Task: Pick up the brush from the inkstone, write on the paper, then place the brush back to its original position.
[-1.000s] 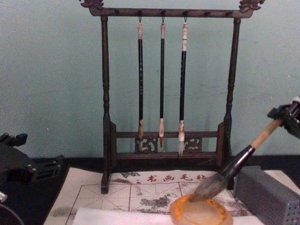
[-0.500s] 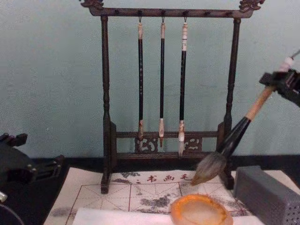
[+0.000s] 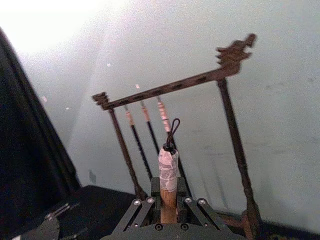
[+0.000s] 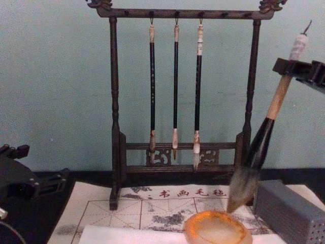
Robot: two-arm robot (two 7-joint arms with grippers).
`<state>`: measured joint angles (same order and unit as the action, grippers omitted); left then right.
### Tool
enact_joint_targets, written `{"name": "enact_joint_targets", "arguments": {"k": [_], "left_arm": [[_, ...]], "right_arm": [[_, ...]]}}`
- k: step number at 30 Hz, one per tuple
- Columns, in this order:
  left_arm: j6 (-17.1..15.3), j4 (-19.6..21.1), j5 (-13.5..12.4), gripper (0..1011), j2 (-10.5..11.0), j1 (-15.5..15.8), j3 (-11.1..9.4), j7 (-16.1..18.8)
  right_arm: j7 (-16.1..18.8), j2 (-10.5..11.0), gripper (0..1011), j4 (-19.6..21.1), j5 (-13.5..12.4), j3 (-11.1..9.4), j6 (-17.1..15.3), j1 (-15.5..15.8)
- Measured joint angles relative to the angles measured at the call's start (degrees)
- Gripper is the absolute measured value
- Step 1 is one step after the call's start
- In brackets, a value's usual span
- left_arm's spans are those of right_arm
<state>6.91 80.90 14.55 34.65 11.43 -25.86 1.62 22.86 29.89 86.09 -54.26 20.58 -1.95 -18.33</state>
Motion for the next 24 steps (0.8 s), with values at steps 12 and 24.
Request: {"name": "enact_joint_targets", "arguments": {"k": [12, 24], "left_arm": [[0.0, 0.0, 0.0, 1001, 0.0, 0.0, 0.0, 0.0], [0.0, 0.0, 0.0, 1001, 0.0, 0.0, 0.0, 0.0]], "right_arm": [[5.81, 2.45, 199, 2.89, 2.93, -1.03, 2.8, 3.25], [8.88, 3.71, 199, 5.56, 3.49, -1.37, 3.59, 5.79]]}}
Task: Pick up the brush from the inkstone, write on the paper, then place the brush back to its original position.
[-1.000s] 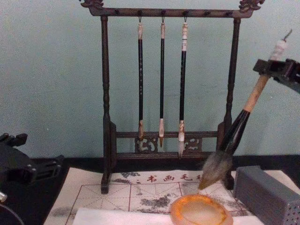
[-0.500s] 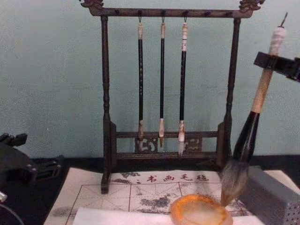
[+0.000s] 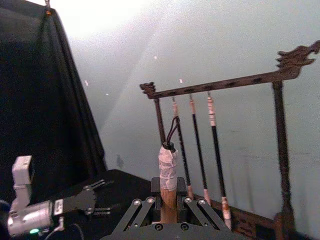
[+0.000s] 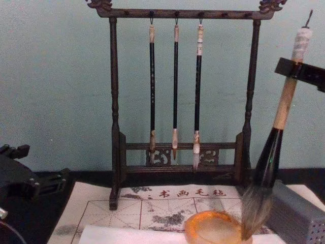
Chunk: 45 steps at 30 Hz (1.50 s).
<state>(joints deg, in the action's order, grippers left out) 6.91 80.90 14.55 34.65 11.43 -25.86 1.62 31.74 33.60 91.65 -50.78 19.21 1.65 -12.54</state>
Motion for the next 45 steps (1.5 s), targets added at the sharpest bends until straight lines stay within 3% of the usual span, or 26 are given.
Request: {"name": "enact_joint_targets", "arguments": {"k": [11, 24, 45], "left_arm": [[0.0, 0.0, 0.0, 1001, 0.0, 0.0, 0.0, 0.0], [0.0, 0.0, 0.0, 1001, 0.0, 0.0, 0.0, 0.0], [0.0, 0.0, 0.0, 1001, 0.0, 0.0, 0.0, 0.0]], "right_arm": [[2.25, 0.32, 199, 2.04, 0.27, 1.11, 0.56, 1.06], [6.56, 1.58, 199, 4.29, 0.36, 3.81, 0.93, 2.2], [10.34, 3.25, 199, 4.78, 0.94, 7.38, 1.82, 3.0]]}}
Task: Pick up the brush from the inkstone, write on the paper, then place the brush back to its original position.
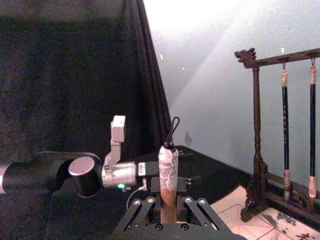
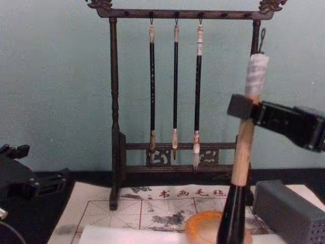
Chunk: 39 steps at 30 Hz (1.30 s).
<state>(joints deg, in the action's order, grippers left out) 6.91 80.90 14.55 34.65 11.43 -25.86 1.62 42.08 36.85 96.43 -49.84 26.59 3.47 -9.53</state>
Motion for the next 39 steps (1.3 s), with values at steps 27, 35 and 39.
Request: {"name": "enact_joint_targets", "arguments": {"k": [27, 35, 39], "left_arm": [[0.0, 0.0, 0.0, 1001, 0.0, 0.0, 0.0, 0.0], [0.0, 0.0, 0.0, 1001, 0.0, 0.0, 0.0, 0.0], [0.0, 0.0, 0.0, 1001, 0.0, 0.0, 0.0, 0.0]], "right_arm": [[0.37, -4.08, 199, -3.83, 5.55, 1.52, 6.63, 0.08], [1.24, -4.66, 199, -4.24, 6.11, 1.4, 7.02, 0.36], [1.54, -4.71, 199, -4.25, 6.23, 1.42, 7.01, 0.57]]}}
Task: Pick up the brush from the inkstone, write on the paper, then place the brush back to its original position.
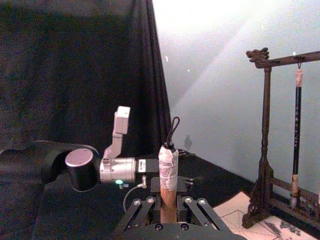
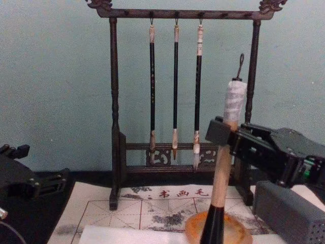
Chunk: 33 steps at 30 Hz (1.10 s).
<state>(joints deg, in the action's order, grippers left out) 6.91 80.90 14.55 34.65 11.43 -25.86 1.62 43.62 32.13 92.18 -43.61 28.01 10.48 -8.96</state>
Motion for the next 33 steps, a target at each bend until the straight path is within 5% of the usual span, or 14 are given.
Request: {"name": "enact_joint_targets", "arguments": {"k": [33], "left_arm": [[0.0, 0.0, 0.0, 1001, 0.0, 0.0, 0.0, 0.0]], "right_arm": [[0.59, -0.23, 199, 0.2, -0.08, 1.21, -1.42, 0.48]]}}
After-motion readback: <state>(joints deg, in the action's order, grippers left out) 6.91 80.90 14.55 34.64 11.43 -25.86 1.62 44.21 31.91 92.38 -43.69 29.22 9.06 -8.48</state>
